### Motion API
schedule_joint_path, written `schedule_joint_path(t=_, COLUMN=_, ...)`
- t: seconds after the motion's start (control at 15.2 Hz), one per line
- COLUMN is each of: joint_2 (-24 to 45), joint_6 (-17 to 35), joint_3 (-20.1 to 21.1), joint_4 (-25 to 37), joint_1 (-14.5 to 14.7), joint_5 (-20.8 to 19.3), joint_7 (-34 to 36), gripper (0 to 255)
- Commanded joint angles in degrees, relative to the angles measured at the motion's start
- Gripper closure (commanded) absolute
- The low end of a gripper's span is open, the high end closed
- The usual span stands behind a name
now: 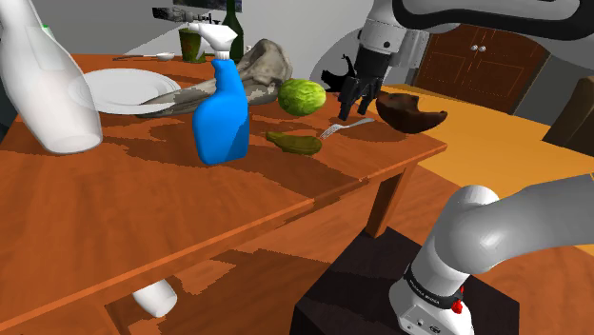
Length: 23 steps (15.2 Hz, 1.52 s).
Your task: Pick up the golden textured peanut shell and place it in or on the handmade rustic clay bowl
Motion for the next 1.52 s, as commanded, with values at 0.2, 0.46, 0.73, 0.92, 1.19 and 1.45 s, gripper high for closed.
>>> schedule_joint_path(t=0.2, joint_2=3.86, joint_6=0.52, joint_3=1.79, joint_4=2.25, joint_1=2.45, joint_5=2.22, joint_7=-0.36, gripper=0)
schedule_joint_path(t=0.46, joint_2=9.04, joint_6=0.95, joint_3=4.14, joint_4=5.66, joint_1=5.55, joint_5=4.97, joint_7=-0.92, gripper=0)
schedule_joint_path(t=0.73, joint_2=14.23, joint_6=1.07, joint_3=6.53, joint_4=9.55, joint_1=8.43, joint_5=7.47, joint_7=-1.54, gripper=0)
schedule_joint_path(t=0.92, joint_2=18.12, joint_6=0.95, joint_3=8.33, joint_4=12.77, joint_1=10.47, joint_5=9.15, joint_7=-2.00, gripper=0)
schedule_joint_path(t=1.19, joint_2=19.27, joint_6=2.38, joint_3=9.16, joint_4=12.23, joint_1=11.22, joint_5=9.82, joint_7=-2.21, gripper=0)
schedule_joint_path(t=1.45, joint_2=18.96, joint_6=5.42, joint_3=9.52, joint_4=8.91, joint_1=11.38, joint_5=10.06, joint_7=-2.31, gripper=0)
